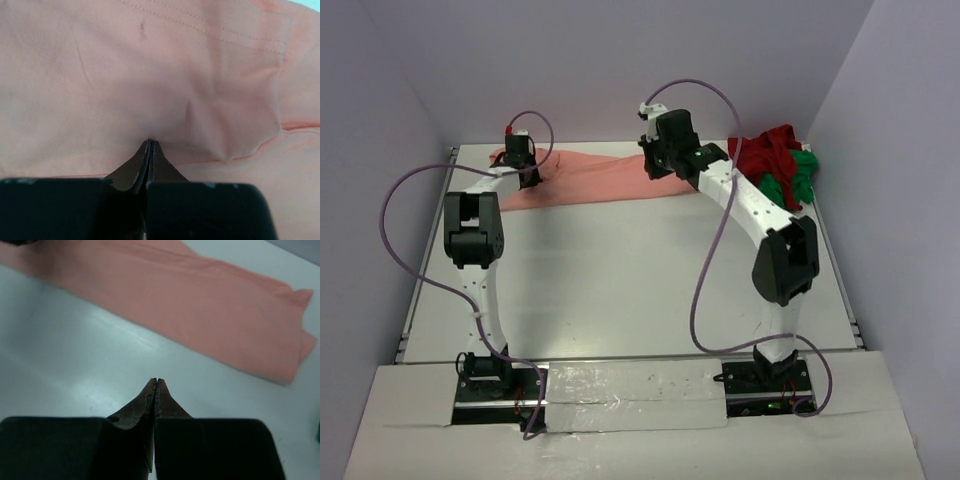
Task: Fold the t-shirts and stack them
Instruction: Fold the tshirt
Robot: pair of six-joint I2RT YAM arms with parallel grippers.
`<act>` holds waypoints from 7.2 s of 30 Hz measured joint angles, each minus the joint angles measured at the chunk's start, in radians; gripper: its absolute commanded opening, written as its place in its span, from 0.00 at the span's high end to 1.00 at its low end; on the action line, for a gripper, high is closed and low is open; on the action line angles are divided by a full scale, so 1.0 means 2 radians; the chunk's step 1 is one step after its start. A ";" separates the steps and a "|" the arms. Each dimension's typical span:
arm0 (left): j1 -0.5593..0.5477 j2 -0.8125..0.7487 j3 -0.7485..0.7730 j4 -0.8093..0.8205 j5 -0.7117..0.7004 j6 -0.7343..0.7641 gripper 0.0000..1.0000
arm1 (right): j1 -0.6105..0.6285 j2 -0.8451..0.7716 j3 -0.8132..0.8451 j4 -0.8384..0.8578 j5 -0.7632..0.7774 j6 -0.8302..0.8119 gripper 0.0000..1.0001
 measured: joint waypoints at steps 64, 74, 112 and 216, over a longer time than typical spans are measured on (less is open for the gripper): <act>-0.025 -0.044 -0.022 -0.001 -0.009 0.030 1.00 | 0.111 0.174 -0.015 -0.120 0.016 -0.008 1.00; -0.080 0.000 0.054 -0.020 -0.017 0.051 1.00 | 0.262 0.129 -0.083 -0.095 -0.056 -0.040 1.00; 0.010 -0.156 -0.161 0.072 -0.035 -0.039 1.00 | 0.201 -0.021 -0.078 -0.023 -0.082 -0.012 0.46; -0.070 -0.317 -0.272 -0.237 0.208 0.108 0.94 | -0.007 -0.103 -0.196 -0.103 -0.136 -0.004 0.41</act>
